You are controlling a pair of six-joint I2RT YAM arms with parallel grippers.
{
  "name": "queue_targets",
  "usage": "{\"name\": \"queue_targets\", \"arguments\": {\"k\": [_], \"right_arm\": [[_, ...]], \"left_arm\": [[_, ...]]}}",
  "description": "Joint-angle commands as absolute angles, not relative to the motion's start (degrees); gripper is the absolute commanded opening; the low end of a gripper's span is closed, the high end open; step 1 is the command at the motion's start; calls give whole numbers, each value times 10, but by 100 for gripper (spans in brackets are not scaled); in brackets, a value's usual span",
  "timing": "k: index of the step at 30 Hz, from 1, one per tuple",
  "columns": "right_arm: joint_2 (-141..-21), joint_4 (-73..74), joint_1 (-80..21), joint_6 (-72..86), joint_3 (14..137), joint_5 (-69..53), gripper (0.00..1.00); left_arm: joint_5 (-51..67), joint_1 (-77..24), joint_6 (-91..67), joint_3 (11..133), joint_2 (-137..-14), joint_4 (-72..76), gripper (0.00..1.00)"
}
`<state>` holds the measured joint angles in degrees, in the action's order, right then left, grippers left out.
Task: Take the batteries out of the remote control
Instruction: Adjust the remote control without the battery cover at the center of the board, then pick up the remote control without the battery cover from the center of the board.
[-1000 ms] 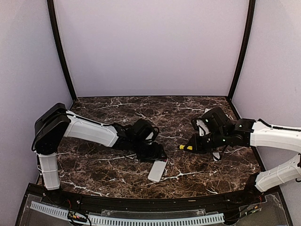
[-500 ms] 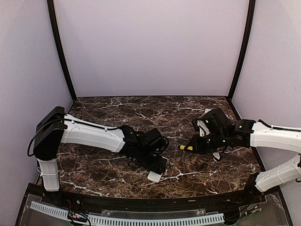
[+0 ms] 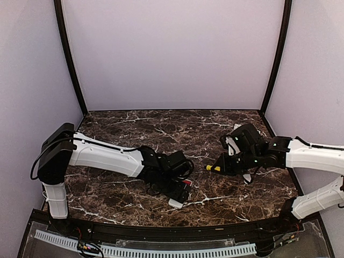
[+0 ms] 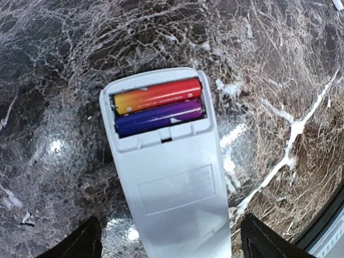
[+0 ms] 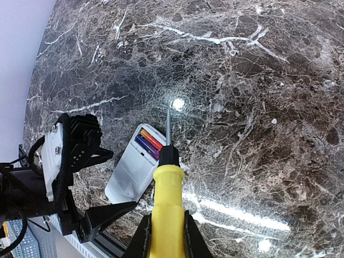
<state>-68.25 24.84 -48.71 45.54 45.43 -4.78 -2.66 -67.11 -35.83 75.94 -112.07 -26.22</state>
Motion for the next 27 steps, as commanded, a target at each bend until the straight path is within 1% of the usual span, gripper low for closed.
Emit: {"name": "queue_targets", "arguments": {"k": [1, 6, 14, 23, 25, 27], "right_arm": [[-684, 228, -489, 461, 455, -36, 0], [-681, 231, -489, 463, 458, -38, 0], [-663, 236, -489, 472, 446, -28, 0], [-666, 240, -489, 479, 443, -19, 0], [-668, 239, -488, 479, 444, -19, 0], [-669, 237, -489, 479, 443, -20, 0]], "left_arm": [[-31, -683, -352, 753, -1119, -271, 89], [-33, -684, -346, 752, -1126, -270, 88], [-52, -691, -318, 773, -1144, -292, 80], [-61, -707, -313, 790, -1168, -309, 77], [-63, -708, -316, 790, -1171, -311, 74], [-68, -708, -319, 790, -1172, -314, 68]]}}
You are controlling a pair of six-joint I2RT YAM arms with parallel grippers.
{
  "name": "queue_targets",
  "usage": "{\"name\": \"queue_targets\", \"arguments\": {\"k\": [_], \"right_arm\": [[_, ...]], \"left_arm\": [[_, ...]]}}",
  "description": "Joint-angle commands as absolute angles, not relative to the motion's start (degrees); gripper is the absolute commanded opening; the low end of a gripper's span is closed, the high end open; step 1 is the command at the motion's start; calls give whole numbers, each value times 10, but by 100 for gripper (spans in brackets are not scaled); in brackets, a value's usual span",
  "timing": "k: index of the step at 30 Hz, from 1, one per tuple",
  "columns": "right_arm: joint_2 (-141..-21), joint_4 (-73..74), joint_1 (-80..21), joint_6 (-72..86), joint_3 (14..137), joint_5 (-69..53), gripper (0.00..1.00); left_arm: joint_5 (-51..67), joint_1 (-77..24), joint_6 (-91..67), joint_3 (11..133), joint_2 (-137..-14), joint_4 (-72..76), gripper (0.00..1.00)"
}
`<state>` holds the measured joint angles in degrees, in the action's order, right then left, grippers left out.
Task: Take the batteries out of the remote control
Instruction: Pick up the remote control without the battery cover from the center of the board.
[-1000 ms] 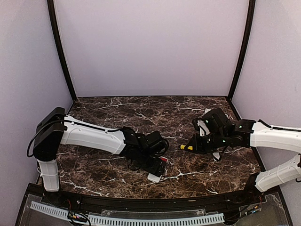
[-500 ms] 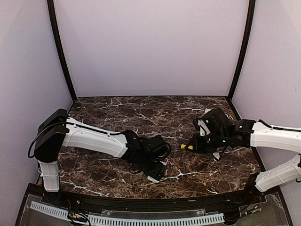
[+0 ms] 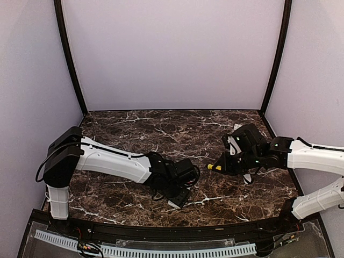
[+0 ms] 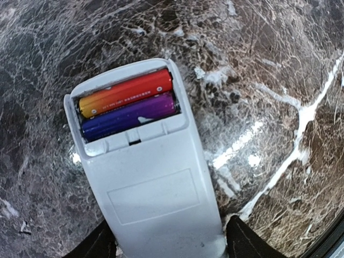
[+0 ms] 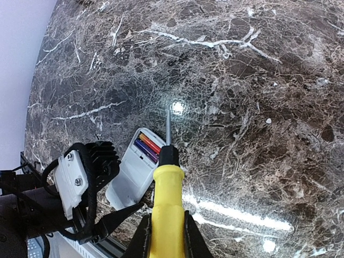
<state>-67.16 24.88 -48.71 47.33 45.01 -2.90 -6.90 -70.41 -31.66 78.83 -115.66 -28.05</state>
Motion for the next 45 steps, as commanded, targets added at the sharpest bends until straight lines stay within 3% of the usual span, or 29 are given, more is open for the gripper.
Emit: {"name": "queue_targets", "arguments": {"k": [1, 6, 14, 24, 32, 45], "right_arm": [[-670, 235, -489, 479, 443, -20, 0], [-669, 235, -489, 480, 445, -16, 0], [-643, 238, -489, 476, 444, -17, 0], [-558, 291, -489, 474, 492, -77, 0], [-512, 277, -496, 485, 494, -127, 0], [-598, 214, -587, 524, 511, -90, 0]], "left_arm": [[-71, -708, -320, 790, -1173, -314, 66], [-80, -708, -324, 787, -1177, -321, 52], [-135, -706, -320, 765, -1139, -310, 42], [-231, -651, -100, 752, -998, -320, 40], [-304, -650, 138, 648, -900, -170, 40], [-240, -650, 186, 576, -833, -138, 42]]}}
